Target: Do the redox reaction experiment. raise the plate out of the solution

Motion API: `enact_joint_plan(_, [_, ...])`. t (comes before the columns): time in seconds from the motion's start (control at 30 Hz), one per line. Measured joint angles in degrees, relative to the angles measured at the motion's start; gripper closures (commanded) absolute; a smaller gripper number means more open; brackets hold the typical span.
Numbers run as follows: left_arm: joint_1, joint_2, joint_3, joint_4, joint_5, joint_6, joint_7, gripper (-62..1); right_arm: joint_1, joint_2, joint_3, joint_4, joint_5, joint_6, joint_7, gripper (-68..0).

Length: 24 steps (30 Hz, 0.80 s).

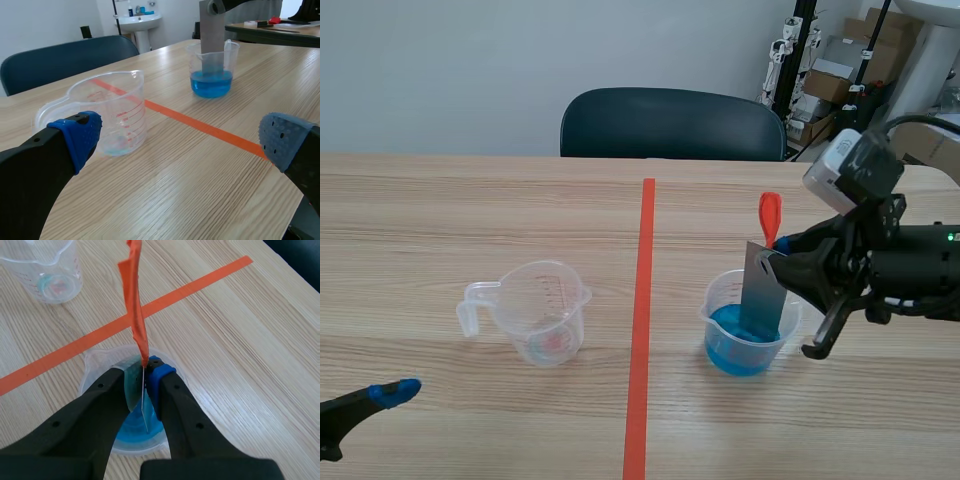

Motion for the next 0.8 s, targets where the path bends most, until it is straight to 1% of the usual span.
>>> enact_joint_plan(0.03, [0.59, -1.01, 0.0, 0.48, -1.07, 0.0, -0.04, -62.3, 0.0, 0.46, 0.04, 0.68, 0.02, 0.0, 0.02, -0.6])
enact_joint_plan(0.13, [2.71, -4.59, 0.0, 2.91, -2.29, 0.0, 0.02, -62.3, -0.02, 1.53, 0.2, 2.62, 1.25, 0.04, 0.02, -0.6])
enact_joint_plan(0.17, [3.5, -5.88, 0.02, 4.07, -3.26, -0.02, 0.04, -62.3, 0.0, 1.84, 0.26, 3.13, 1.4, 0.04, 0.04, -0.6])
enact_joint_plan(0.2, [4.42, -7.28, 0.02, 5.38, -5.2, -0.02, 0.22, -62.3, 0.0, 2.16, 0.26, 3.45, 2.08, 0.0, 0.04, -0.6])
enact_joint_plan(0.27, [6.47, -10.14, 0.0, 8.17, -10.56, -0.02, 0.31, -62.3, -0.02, 2.99, 0.26, 4.02, 3.67, 0.07, -0.11, -0.6])
enact_joint_plan(0.4, [10.82, -15.91, -0.02, 14.99, -19.87, -0.44, 0.15, -62.3, -0.28, 6.05, 0.26, 6.14, 6.34, -0.11, -0.11, -0.6])
enact_joint_plan(0.43, [11.85, -17.35, -0.04, 16.85, -21.94, -0.46, 0.13, -58.3, -0.31, 6.86, 0.28, 6.88, 6.47, -0.09, -0.11, -0.6])
enact_joint_plan(0.47, [12.81, -18.91, -0.04, 18.75, -23.47, -0.44, 0.13, -52.0, -0.31, 7.61, 0.37, 7.63, 6.56, -0.09, -0.13, -0.6])
enact_joint_plan(0.5, [13.7, -20.52, -0.04, 20.59, -24.52, -0.44, 0.13, -44.8, -0.31, 8.22, 0.61, 8.26, 7.28, -0.09, -0.11, -0.6])
enact_joint_plan(0.53, [14.56, -22.25, -0.04, 22.47, -25.53, -0.44, 0.17, -36.1, -0.31, 8.85, 0.76, 8.9, 8.13, -0.11, 0.09, -0.6])
enact_joint_plan(0.6, [15.87, -25.33, -0.04, 25.7, -27.12, -0.44, -0.09, -23.2, -0.31, 9.94, 1.03, 9.79, 9.18, -0.11, 0.11, -0.6])
enact_joint_plan(0.67, [16.2, -27.98, -0.04, 28.22, -27.34, -0.44, -0.04, -12.1, -0.31, 11.04, 1.07, 10.34, 10.45, -0.11, 0.09, -0.6])
enact_joint_plan(0.73, [16.13, -30.18, -0.04, 30.16, -27.17, -0.44, -0.02, -3.4, -0.31, 11.47, 1.6, 10.62, 11.41, -0.09, 0.09, -0.6])
enact_joint_plan(0.8, [15.61, -32.02, -0.04, 32.0, -27.04, -0.44, 0.57, -2.6, -0.31, 11.72, 2.51, 10.62, 13.07, -0.13, 0.13, -0.6])
